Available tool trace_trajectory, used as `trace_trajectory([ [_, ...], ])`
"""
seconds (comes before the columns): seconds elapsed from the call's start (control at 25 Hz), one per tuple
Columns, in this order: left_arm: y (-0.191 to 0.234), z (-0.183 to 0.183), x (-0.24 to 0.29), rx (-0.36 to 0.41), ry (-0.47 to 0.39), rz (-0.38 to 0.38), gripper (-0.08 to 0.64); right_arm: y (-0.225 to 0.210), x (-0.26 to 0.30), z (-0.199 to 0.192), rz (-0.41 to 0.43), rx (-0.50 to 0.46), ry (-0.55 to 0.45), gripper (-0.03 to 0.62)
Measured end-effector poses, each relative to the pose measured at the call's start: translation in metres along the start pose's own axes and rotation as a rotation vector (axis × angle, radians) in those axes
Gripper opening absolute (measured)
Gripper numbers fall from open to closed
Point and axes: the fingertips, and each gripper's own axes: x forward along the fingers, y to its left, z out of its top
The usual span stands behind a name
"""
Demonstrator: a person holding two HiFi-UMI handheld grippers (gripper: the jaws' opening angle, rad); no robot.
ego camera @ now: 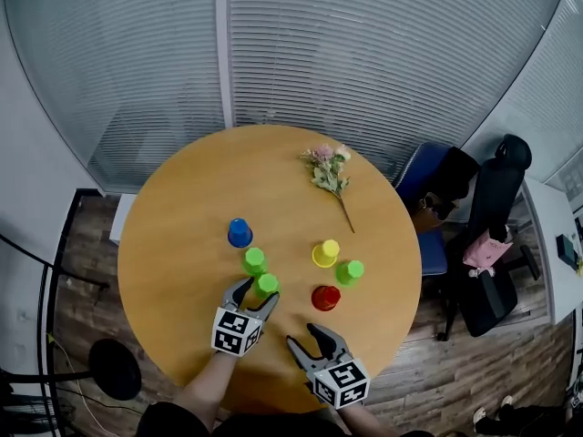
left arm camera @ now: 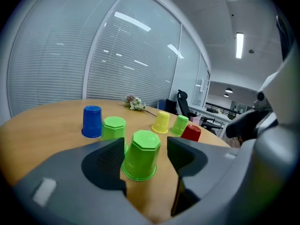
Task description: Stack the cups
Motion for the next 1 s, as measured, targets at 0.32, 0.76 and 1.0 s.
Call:
trace_trajectory([
  [0.32,0.006,-0.007,0.014,0.026,0.016,0.049,0.246,-0.014,0.001,-0.007,0.035,-0.003,0.042,0.196],
  [0.76,-0.016,-0.027,-0.042,-0.039,-0.029,0.086,0.241,-0.007,0.007,-0.010,0.097,-0.030,0.065,0.196],
  [1.0,-0.022,-0.040,-0.044,-0.045,-0.011,0.098,0.242,-0.003,0.004,-0.019,0.109,-0.037,0.080,0.196],
])
